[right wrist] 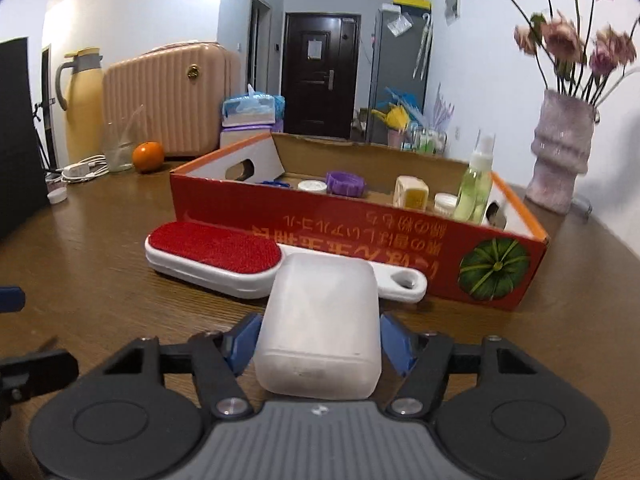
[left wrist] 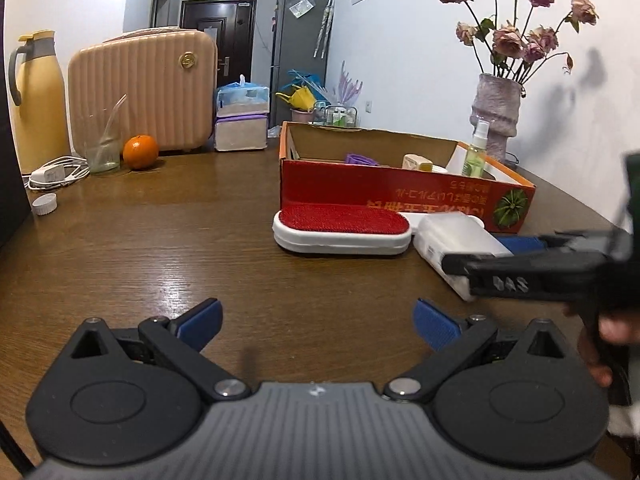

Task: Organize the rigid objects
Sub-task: 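Pass the white container from the right gripper into the left gripper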

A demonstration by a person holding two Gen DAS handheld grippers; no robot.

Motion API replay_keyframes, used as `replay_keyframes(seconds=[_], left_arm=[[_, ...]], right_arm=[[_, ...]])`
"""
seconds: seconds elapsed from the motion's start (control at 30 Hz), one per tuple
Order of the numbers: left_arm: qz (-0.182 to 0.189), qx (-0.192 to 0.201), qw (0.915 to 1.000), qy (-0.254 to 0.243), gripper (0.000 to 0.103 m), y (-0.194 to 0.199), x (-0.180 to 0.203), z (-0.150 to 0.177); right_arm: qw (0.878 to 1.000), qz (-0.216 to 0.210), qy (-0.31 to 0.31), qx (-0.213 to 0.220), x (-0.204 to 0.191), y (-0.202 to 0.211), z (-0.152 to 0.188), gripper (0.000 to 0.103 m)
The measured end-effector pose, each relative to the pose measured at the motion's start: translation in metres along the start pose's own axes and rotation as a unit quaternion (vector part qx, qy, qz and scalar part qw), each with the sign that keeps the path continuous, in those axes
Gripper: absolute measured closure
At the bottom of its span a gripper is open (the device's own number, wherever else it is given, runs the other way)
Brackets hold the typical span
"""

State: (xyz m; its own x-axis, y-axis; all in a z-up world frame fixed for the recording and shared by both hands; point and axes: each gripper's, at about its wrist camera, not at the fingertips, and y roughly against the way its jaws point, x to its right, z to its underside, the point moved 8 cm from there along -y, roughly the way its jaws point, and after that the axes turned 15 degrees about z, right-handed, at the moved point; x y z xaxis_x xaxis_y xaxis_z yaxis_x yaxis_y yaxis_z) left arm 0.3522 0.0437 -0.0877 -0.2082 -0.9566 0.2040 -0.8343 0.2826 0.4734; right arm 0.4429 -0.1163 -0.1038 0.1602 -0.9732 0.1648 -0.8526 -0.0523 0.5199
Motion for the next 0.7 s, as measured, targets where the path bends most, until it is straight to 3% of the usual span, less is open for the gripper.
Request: replay_keyframes(seconds=[0.1, 0.27, 0.3, 0.33, 0.37, 0.43, 0.53, 0.6, 0.7], left_arm=[[0.004, -0.003, 1.0, -0.006, 0.0, -0.002, 0.003, -0.001], [0.025, -0.004, 0.9994, -0.025, 0.0, -0.004, 0.022, -0.002], [0.032, -0.005, 0.9991, -0.028, 0.0, -0.006, 0.026, -0.002], [0.038, -0.007, 0.9989, -0.029, 0.0, -0.007, 0.031, -0.002], [0.046, -0.009, 0.9985, -0.029, 0.0, -0.009, 0.036, -0.001], [0.062, -0.014, 0.9975, -0.03, 0.0, -0.013, 0.046, -0.001], [0.093, -0.016, 0.9951, -0.028, 0.002, -0.017, 0.064, -0.002], [0.111, -0.02, 0.9935, -0.013, 0.01, -0.02, 0.072, -0.005], [0.135, -0.031, 0.9903, 0.015, 0.034, -0.029, 0.08, -0.007]], right_arm=[[0.999, -0.031, 0.014, 0.008, -0.003, 0.022, 0.012, 0.039], [0.987, -0.13, 0.091, 0.03, -0.011, 0.081, 0.046, 0.038], [0.988, -0.122, 0.09, 0.029, -0.005, 0.085, 0.048, 0.034], [0.992, -0.09, 0.082, 0.029, 0.007, 0.087, 0.05, 0.021], [0.995, -0.058, 0.072, 0.029, 0.017, 0.087, 0.051, 0.016], [0.999, -0.014, 0.042, 0.024, 0.039, 0.084, 0.052, 0.019], [1.0, 0.001, -0.01, 0.009, 0.06, 0.08, 0.051, 0.031], [0.999, -0.01, -0.044, 0.017, 0.07, 0.083, 0.047, 0.035], [0.994, -0.043, -0.093, 0.024, 0.079, 0.082, 0.038, 0.043]])
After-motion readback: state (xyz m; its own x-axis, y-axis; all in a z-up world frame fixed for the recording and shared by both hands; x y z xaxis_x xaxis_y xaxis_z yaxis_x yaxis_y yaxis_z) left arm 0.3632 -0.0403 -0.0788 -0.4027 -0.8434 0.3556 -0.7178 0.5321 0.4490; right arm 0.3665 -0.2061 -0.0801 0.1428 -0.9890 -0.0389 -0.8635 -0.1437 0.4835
